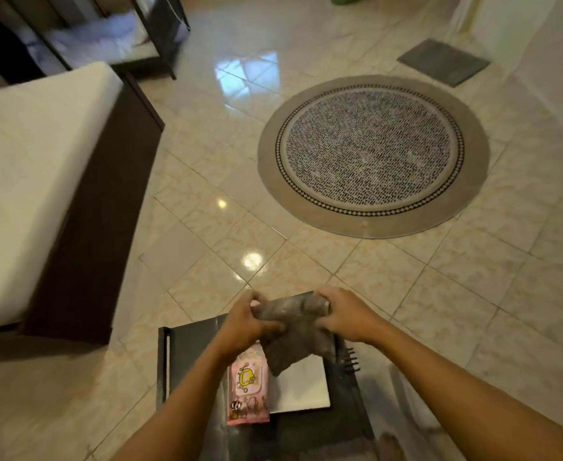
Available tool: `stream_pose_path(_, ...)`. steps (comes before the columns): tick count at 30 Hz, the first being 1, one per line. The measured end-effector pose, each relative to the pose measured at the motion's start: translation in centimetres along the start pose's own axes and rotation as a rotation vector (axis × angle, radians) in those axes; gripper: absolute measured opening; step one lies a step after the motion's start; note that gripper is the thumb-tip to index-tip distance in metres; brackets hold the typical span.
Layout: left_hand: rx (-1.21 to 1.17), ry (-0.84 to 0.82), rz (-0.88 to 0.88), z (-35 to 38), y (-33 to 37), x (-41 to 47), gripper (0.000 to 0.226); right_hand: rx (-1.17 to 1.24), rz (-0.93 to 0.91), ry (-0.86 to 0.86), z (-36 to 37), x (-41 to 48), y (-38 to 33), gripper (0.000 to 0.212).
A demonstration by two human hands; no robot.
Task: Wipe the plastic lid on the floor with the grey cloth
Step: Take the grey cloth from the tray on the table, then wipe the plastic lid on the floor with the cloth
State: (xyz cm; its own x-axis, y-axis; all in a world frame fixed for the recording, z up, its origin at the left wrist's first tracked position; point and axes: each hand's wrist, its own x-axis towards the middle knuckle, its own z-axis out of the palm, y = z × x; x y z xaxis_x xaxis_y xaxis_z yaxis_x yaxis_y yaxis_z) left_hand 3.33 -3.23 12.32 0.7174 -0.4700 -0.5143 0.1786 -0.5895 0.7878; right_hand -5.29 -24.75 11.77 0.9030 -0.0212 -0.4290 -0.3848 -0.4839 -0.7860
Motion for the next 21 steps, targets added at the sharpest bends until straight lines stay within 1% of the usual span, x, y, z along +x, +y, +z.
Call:
stream_pose_path(2, -0.252, 0.071, -0.026, 0.2, 2.7, -1.2, 0.051, 0.142, -0.011, 0.034, -3.4, -1.7, -1.0, 0.021)
stream_pose_path(3, -0.32, 0.088, -0.034, 0.6, 3.5, -1.6, 0.049, 0.208, -0.013, 0.048, -4.7, -2.4, -1.0, 0.023)
stream_pose_path(5, -0.36, 0.082, -0.02, 2.3, 4.8, -2.0, 0.039, 0.273, -0.012, 0.08, -6.9, -3.7, -0.4, 0.027)
stream_pose_path(7, -0.366, 0.03, 0.011, 4.7, 5.3, -1.9, 0.034, 0.289, 0.015, 0.108, -8.3, -4.8, 1.1, 0.028)
stream_pose_path(9, -0.32, -0.01, 0.056, 7.6, 5.1, -1.0, 0.028, 0.287, 0.045, 0.14, -9.2, -5.4, 3.5, 0.029)
stream_pose_path(11, -0.253, 0.004, 0.086, 10.8, 4.2, 0.5, 0.023, 0.279, 0.069, 0.184, -9.4, -5.4, 6.9, 0.028)
stream_pose_path(13, -0.2, 0.065, 0.115, 14.4, 3.0, 1.9, 0.017, 0.296, 0.099, 0.226, -9.1, -5.2, 10.9, 0.028)
stream_pose_path(17, -0.156, 0.206, 0.2, 22.5, -0.8, 4.7, 0.017, 0.405, 0.141, 0.254, -8.0, -4.3, 20.3, 0.028)
stream_pose_path(21, -0.124, 0.327, 0.154, 32.1, -6.2, 6.5, 0.018, 0.401, 0.234, 0.23, -5.7, -3.9, 30.6, 0.035)
